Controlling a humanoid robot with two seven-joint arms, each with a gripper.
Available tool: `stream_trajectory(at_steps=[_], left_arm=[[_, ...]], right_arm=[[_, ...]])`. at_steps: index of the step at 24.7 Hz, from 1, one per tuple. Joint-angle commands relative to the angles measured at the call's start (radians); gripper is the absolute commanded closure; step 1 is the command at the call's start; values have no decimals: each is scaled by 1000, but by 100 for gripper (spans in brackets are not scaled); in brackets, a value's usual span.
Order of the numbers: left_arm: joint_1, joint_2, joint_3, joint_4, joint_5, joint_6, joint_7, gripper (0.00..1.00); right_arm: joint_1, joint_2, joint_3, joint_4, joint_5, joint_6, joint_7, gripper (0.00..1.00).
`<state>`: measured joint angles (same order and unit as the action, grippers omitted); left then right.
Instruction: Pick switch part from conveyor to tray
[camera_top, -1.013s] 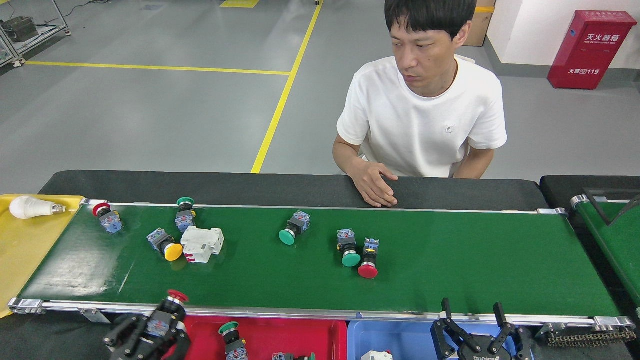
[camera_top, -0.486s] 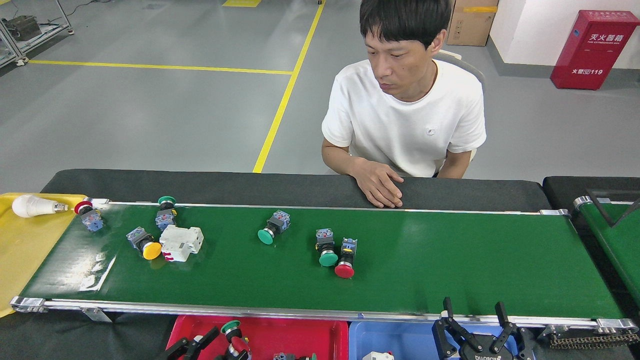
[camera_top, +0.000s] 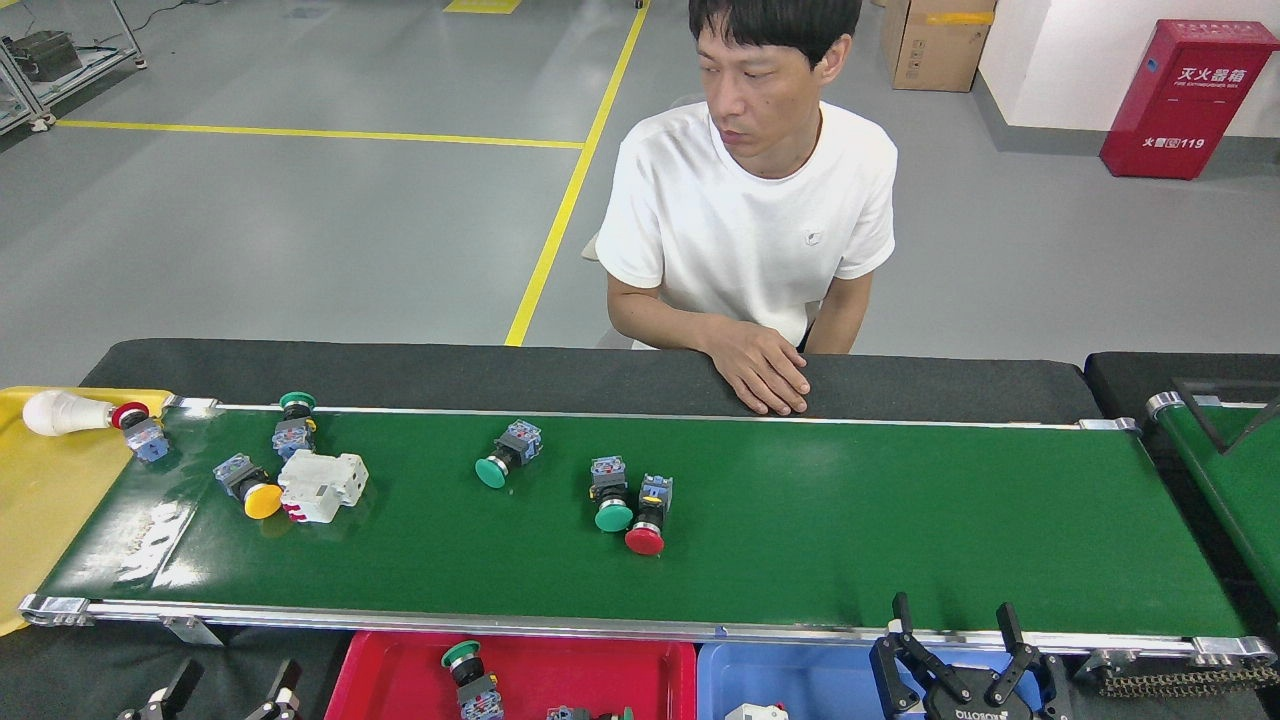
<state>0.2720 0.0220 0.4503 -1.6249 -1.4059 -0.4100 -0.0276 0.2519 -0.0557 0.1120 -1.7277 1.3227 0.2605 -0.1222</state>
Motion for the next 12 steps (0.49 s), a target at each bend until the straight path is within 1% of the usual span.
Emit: stream_trajectory(at_steps=[1,3,6,8,10,12], left_arm=[[-45,10,-5,2,-8,26,-2,0],[-111,18,-8,39,-41,56,-3,0],[-229,35,-8,143,-116,77,-2,0],[-313,47,-8,250,-146,91,3,0],[-393,79,-15,356,-160,117,9,0],[-462,114,-48,467,-160,134,12,0]], right_arm=[[-9,-3,-15,-6,-3,0,4,1],[-11,-4,-17,0,-5,0,4,1],[-14,-4,-17,8,-5,0,3,1],[-16,-7,-38,11,-5,-1,3,1],[-16,-6,-61,23,-5,-3,1,1],[-20,-6,-78,42,-5,-1,-1,1]])
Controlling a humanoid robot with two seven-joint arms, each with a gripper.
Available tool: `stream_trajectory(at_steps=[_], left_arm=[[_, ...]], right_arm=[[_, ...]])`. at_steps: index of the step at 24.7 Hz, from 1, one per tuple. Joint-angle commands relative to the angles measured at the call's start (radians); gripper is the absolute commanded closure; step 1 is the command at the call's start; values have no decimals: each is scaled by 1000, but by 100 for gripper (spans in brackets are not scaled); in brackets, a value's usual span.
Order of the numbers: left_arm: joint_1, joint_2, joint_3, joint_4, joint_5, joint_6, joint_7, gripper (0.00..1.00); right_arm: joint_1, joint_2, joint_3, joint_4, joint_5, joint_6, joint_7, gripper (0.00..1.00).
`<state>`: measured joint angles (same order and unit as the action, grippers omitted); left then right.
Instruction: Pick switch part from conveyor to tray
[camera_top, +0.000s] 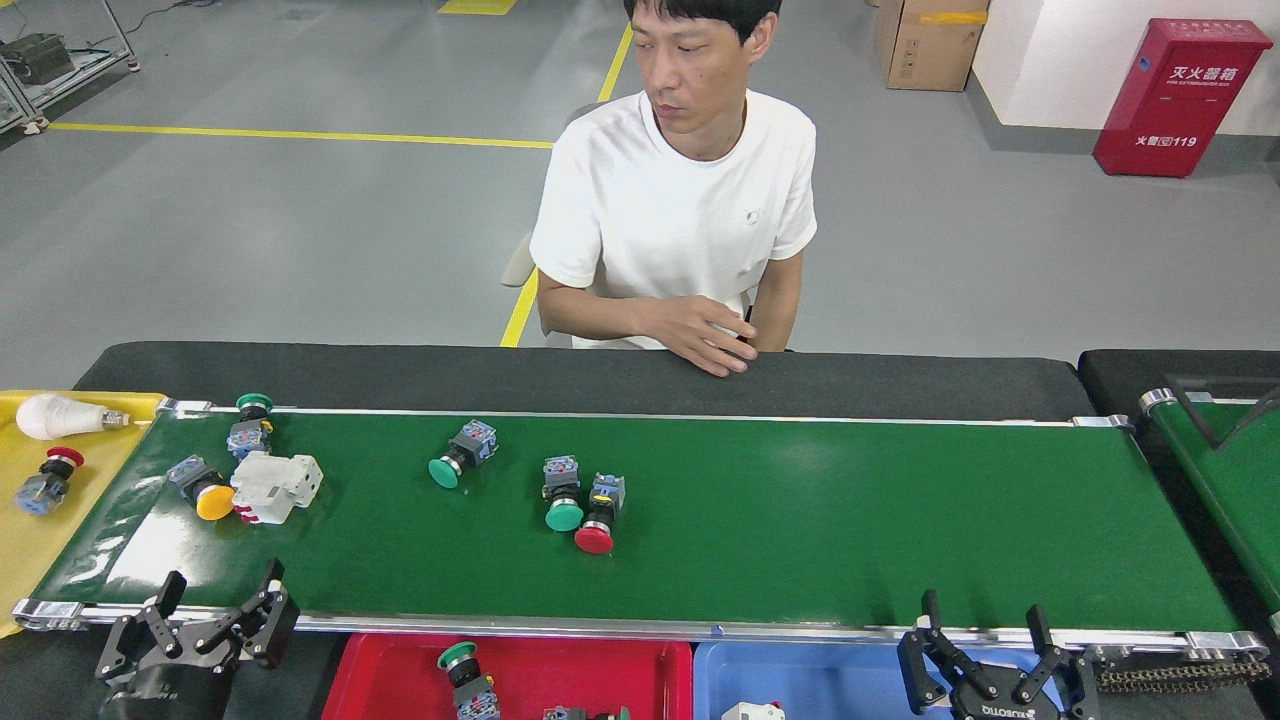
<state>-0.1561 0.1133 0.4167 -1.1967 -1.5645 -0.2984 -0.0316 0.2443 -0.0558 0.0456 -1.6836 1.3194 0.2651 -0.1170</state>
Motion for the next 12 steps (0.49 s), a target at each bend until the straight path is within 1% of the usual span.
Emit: stream_trajectory(at_steps=[1,3,5,9,12], left_arm=[[-57,37,-26,77,-2,35,24,0],[-115,66,-64,170,-2,71,61,0],[-161,88,-90,239,0,84,73,0],[-252,112,-96,371,-2,88,90,0],[-310,137,-119,460,-3,130,118,0]], right_arm=[[-13,-6,-18,5,-2,-6,-7,1],[-13,-7,-29,25,-2,-7,-9,1],[-13,-7,-38,41,-2,-7,-9,1],[-25,-7,-59,47,-5,-9,-9,1],[-39,-10,-64,62,-17,-12,-9,1]])
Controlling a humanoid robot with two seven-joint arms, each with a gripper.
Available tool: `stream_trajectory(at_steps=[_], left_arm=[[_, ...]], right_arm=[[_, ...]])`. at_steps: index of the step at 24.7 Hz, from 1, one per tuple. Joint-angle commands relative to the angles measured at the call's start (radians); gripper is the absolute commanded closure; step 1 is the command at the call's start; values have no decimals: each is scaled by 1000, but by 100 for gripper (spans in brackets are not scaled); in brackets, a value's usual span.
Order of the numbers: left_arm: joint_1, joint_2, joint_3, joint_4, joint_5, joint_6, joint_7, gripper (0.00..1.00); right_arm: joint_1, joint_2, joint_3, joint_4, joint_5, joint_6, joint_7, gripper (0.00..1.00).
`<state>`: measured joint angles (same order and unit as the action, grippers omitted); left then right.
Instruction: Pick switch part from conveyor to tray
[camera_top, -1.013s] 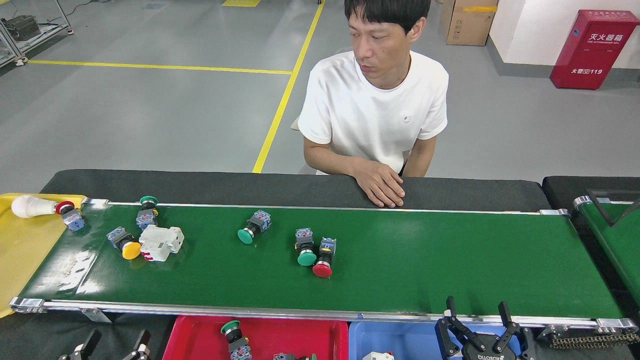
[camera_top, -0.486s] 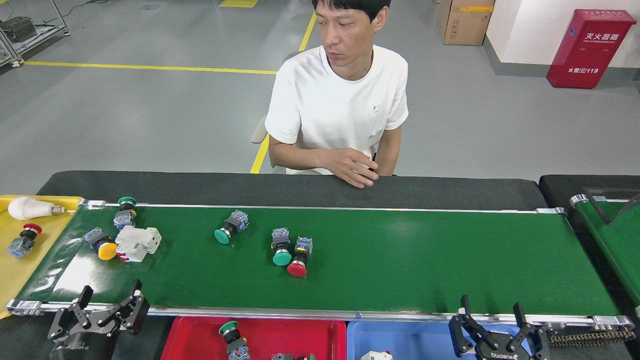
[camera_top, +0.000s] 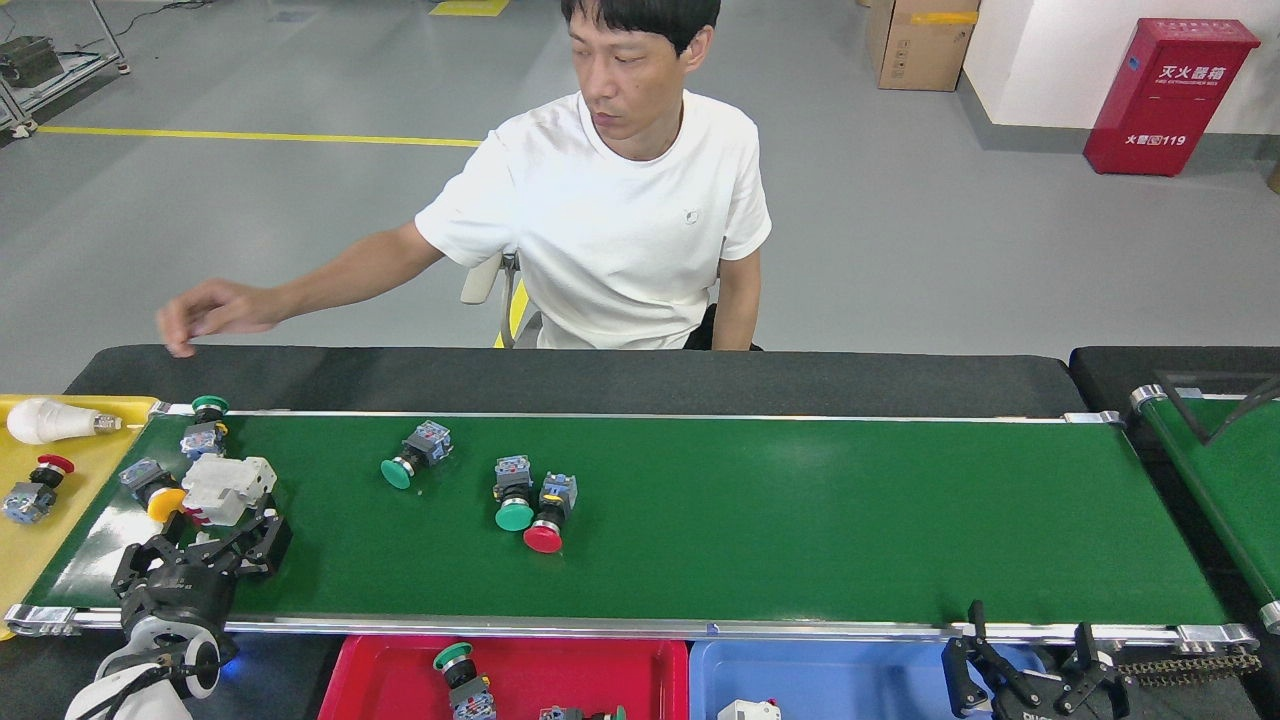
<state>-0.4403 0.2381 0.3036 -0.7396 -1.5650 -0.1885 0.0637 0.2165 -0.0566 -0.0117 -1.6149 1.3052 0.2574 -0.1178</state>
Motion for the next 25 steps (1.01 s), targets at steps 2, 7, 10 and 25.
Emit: stream_trajectory(at_steps=[2,7,10,25], left_arm=[[-64,36,-51,63,-1,49,33,15],[-92,59,-72,118,10,34,70,63],[-90,58,-70,118,17,-17,74,92],[439,52,-58,-630,209,-238,67,95]], right_arm=[[-14,-32,-7,1,-32,-15,-8,1],[-14,-55,-7,6,-61,-15,-8,1],[-14,-55,-8,6,-61,-15,-8,1],[-14,-55,-21,4,-61,-17,-8,1]])
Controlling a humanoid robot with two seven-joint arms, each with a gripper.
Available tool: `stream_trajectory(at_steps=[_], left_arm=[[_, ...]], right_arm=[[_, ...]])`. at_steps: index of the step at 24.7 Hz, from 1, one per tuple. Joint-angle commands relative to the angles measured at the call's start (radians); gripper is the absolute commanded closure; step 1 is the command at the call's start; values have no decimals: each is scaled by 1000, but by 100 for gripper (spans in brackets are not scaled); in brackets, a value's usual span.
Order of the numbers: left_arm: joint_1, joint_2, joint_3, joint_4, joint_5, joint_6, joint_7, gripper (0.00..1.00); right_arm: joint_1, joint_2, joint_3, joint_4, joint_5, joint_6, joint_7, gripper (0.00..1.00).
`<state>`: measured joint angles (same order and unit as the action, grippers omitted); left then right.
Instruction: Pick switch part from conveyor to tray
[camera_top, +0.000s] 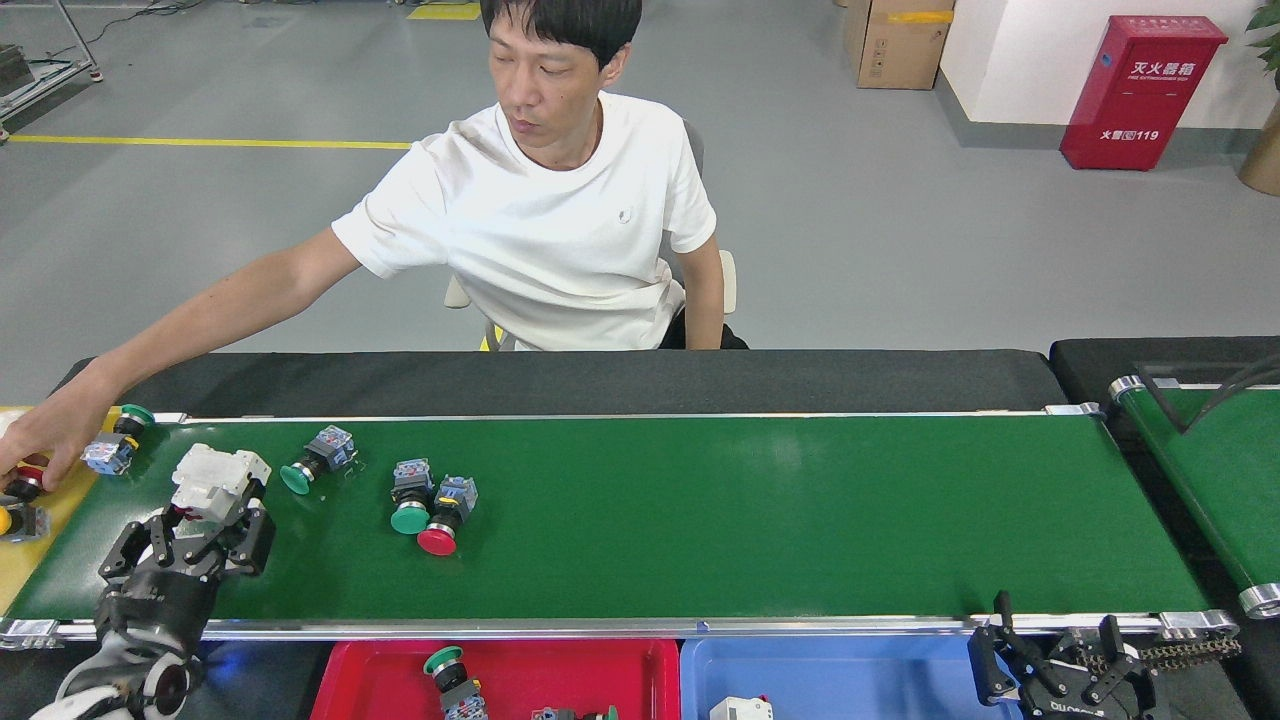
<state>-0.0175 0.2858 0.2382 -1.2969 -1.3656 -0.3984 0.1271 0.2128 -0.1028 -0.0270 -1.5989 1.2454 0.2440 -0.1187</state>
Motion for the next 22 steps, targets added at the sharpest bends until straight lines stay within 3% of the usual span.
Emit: stream_trajectory(at_steps=[1,5,8,12,15,22], left_arm=[[90,1,7,-170,19,-36,5,95],[321,-39,-11,-429,17,-43,9,94],[366,-34,-108,-478,2,-48,12,95],[326,-10,-290,-478,-102,-57,16,94],[252,-10,-432,-478,-173,-139,14,93],[123,-94,-705,-469,-397,-171,-49,90]], right_arm=[[-10,-9,-5,-12,-1,-3,-7,1],[-12,-9,-5,-12,-1,-20,-7,1],[-10,-11,-5,-12,-1,-38,-7,1],[-9,-15,-5,-10,-1,-38,-7,1],[-9,-18,-5,-10,-1,-42,-7,1],[-9,-18,-5,-9,-1,-68,-7,1]])
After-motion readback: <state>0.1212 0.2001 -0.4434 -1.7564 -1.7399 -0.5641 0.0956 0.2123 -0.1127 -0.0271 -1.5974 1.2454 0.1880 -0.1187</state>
